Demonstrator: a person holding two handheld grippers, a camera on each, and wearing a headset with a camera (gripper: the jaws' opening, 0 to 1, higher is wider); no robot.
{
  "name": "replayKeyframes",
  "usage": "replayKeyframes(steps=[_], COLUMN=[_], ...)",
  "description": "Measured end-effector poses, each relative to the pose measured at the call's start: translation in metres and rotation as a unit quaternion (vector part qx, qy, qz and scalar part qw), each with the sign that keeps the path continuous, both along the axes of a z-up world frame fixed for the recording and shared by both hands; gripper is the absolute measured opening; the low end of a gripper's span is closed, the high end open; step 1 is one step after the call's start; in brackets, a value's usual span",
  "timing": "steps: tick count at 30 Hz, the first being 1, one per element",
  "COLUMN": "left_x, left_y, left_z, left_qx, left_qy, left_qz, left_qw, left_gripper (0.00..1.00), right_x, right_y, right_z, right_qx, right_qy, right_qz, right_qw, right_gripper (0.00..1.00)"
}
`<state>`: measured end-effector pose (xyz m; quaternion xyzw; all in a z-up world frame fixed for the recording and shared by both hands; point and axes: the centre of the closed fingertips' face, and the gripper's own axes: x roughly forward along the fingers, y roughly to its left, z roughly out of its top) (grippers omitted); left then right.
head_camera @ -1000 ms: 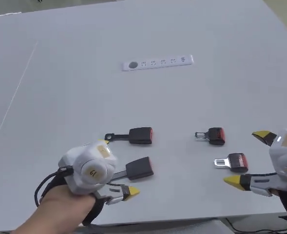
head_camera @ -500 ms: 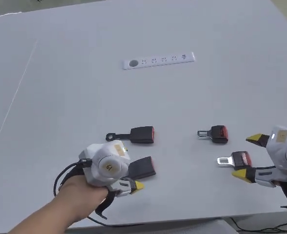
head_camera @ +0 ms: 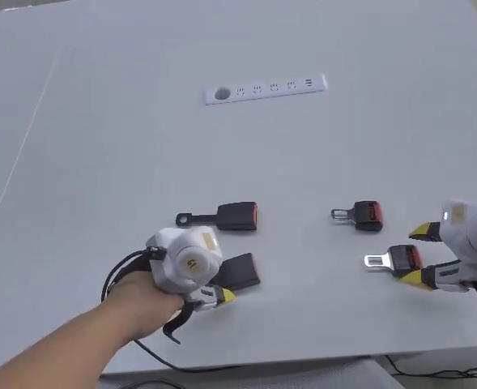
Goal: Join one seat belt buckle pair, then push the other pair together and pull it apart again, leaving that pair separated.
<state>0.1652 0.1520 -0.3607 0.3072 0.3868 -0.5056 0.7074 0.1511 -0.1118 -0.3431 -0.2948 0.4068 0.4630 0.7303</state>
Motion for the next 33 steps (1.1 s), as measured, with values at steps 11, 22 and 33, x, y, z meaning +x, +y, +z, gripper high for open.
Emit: replayKeyframes(steps=[11, 22, 33], left_x=[0.003, 0.003, 0.001], left_y=[-0.007, -0.01, -0.009], left_z=[-0.012, -0.012, -0.014], left_qx=[0.015, 0.023, 0.051], left_qy=[0.013, 0.02, 0.036], left_qz=[-0.047, -0.095, -0.145], left_qw=[0.9987, 0.995, 0.9875], left_gripper=[0.35, 0.34, 0.34], right_x=[0.004, 0.004, 0.007], right_y=[0.001, -0.003, -0.005], right_z=[-0.017, -0.026, -0.027], right_qx=[-0.022, -0.043, -0.064], right_qy=[0.03, 0.06, 0.063], right_qz=[0.042, 0.089, 0.141], right_qw=[0.9984, 0.9933, 0.9859], right_gripper=[0.4, 0.38, 0.36])
